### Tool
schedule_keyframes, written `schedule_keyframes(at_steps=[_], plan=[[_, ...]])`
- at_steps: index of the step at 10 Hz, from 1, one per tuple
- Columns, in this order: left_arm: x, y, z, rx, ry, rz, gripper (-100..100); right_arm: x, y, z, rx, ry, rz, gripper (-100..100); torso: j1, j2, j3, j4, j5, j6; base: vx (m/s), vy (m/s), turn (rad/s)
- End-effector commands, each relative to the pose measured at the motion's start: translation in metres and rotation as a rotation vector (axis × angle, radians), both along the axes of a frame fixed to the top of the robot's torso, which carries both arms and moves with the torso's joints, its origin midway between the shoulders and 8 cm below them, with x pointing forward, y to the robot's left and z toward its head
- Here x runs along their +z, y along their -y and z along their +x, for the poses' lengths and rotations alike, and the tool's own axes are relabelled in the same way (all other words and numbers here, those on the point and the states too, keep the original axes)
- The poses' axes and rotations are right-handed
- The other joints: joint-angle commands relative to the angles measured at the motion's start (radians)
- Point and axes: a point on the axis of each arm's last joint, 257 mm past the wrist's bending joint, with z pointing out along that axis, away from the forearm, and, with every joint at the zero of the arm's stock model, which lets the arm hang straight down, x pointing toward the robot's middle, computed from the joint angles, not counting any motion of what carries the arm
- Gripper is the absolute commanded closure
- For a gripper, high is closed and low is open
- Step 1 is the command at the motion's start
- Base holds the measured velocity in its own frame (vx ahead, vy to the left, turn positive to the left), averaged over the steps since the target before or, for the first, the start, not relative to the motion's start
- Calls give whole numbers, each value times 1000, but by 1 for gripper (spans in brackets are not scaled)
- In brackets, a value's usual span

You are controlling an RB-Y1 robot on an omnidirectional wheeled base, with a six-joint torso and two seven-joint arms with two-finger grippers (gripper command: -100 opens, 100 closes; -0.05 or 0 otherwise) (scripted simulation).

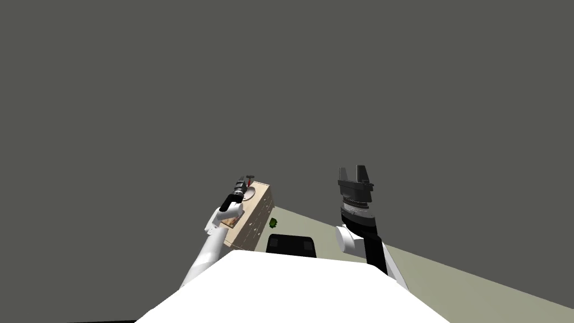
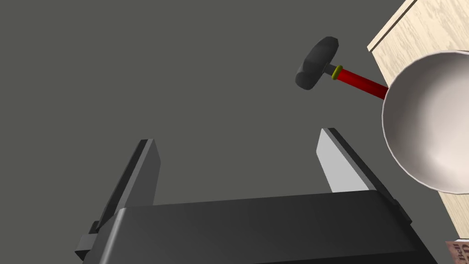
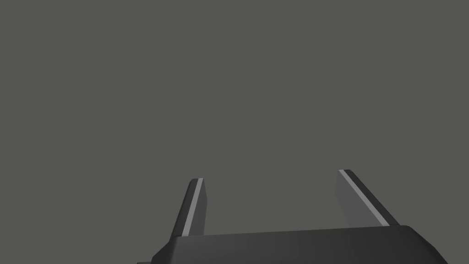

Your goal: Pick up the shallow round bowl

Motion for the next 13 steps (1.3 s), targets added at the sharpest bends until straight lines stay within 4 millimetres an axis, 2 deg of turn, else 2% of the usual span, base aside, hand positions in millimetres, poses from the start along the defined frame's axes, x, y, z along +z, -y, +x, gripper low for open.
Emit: schedule_keyframes(at_steps=[1,2,3,7,8,10,13], plan=[[-16,-11,4,20,-54,-23,-100,0,0,0,0,0,0,0,0,0,0,0,0,0,15,-31,39],[-29,-13,1,26,-77,-30,-100,0,0,0,0,0,0,0,0,0,0,0,0,0,15,-27,14],[-31,-13,1,27,-81,-32,-100,0,0,0,0,0,0,0,0,0,0,0,0,0,6,-13,-7],[-74,-31,0,68,-201,-86,-100,0,0,0,0,0,0,0,0,-1,0,0,0,0,18,-27,23],[-77,-36,5,80,-226,-104,-100,0,0,0,0,0,0,0,0,-1,0,0,0,0,29,-28,36],[-108,-43,-2,103,-305,-141,-100,0,0,0,0,0,0,0,1,-1,-1,0,0,0,28,-25,18],[-135,-47,-9,125,-378,-176,-100,0,0,0,0,0,0,0,1,-2,-1,0,0,0,31,-21,20]])
